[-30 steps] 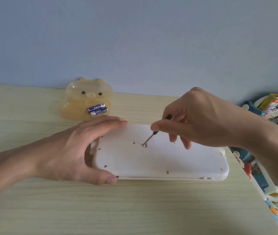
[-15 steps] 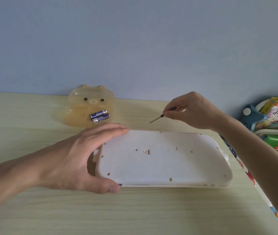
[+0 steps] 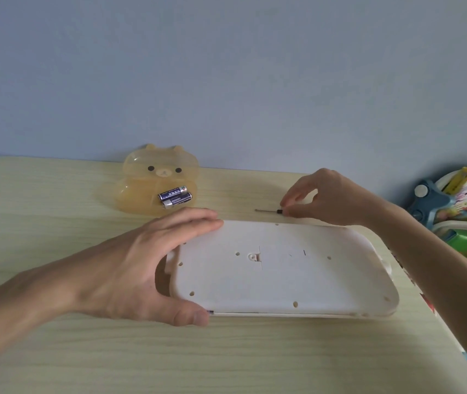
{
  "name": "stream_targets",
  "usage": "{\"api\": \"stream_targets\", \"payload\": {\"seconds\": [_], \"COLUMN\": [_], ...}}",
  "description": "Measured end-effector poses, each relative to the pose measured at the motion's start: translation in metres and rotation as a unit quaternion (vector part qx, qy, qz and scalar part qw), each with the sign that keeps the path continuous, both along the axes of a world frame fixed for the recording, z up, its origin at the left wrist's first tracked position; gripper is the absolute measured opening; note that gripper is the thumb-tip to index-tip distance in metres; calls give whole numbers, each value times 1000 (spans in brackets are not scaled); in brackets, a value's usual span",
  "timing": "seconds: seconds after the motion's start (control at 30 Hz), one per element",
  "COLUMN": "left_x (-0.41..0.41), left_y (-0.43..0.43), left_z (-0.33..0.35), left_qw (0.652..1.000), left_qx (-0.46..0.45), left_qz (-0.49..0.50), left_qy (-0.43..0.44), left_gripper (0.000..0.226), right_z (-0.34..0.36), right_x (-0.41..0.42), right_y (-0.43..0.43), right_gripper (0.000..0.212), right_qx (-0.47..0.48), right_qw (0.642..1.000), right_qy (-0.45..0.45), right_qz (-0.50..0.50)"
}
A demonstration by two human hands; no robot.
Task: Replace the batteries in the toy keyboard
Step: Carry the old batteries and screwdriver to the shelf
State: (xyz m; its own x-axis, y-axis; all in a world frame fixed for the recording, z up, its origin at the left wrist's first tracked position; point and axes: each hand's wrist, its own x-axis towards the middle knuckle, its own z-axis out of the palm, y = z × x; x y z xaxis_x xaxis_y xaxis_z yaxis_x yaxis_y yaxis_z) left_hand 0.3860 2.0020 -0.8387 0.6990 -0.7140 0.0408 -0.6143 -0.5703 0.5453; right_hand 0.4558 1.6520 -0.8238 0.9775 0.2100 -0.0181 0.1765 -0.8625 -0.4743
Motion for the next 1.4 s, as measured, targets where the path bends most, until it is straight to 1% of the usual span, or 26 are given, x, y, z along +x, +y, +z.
{"api": "stream_targets", "payload": {"seconds": [0.03,0.1,0.13,0.2,0.27,0.3,0.33,0.43,0.53,0.6,0.73,0.83,0.9,0.97,1.07,1.13,1.17,1.2,1.3,1.33,1.4], "left_x": [2,14,25,55,90,106,119,143,153,155,150,142,136,131,122,118,115,113,110,109,106], "left_y": [2,8,13,28,47,57,66,86,95,94,86,81,81,83,89,91,92,92,96,95,91], "left_z": [4,16,21,28,25,20,15,-3,-20,-26,-24,-19,-14,-10,-7,-6,-5,-3,-1,-1,0], "left_qw": [1000,997,991,965,941,932,925,909,907,905,877,866,868,877,889,893,892,890,879,880,896], "left_qx": [-10,-63,-105,-185,-205,-202,-197,-162,-146,-169,-266,-307,-323,-325,-329,-339,-347,-357,-382,-381,-349], "left_qz": [4,44,85,183,263,293,318,379,395,389,388,375,358,339,308,283,271,259,238,235,242], "left_qy": [7,10,7,-19,-58,-69,-71,-56,-26,16,98,120,118,102,85,91,102,119,161,158,130], "left_gripper": [112,91,76,52,27,18,15,24,35,38,45,49,48,44,38,32,29,30,59,62,55], "right_z": [2,6,8,11,13,13,12,5,0,-1,2,3,4,8,14,16,17,18,21,22,25], "right_x": [1,6,10,21,35,42,48,66,78,83,81,76,72,66,57,52,51,48,40,37,32], "right_y": [2,13,22,45,72,86,99,128,143,147,148,147,144,141,139,139,140,140,142,142,141], "right_gripper": [2,3,5,7,11,14,18,32,40,40,33,26,24,28,41,48,50,51,47,45,41], "right_qx": [6,20,27,38,41,40,38,54,59,69,132,198,243,266,287,303,300,283,209,192,158], "right_qw": [1000,1000,999,998,998,998,998,998,998,997,990,978,967,961,954,950,952,957,977,981,987], "right_qy": [-5,-21,-28,-38,-42,-41,-38,-11,20,32,57,67,71,81,83,74,67,58,35,35,33], "right_qz": [0,5,10,18,31,37,41,24,1,-8,-14,-12,-11,-7,3,1,-1,-4,0,5,24]}}
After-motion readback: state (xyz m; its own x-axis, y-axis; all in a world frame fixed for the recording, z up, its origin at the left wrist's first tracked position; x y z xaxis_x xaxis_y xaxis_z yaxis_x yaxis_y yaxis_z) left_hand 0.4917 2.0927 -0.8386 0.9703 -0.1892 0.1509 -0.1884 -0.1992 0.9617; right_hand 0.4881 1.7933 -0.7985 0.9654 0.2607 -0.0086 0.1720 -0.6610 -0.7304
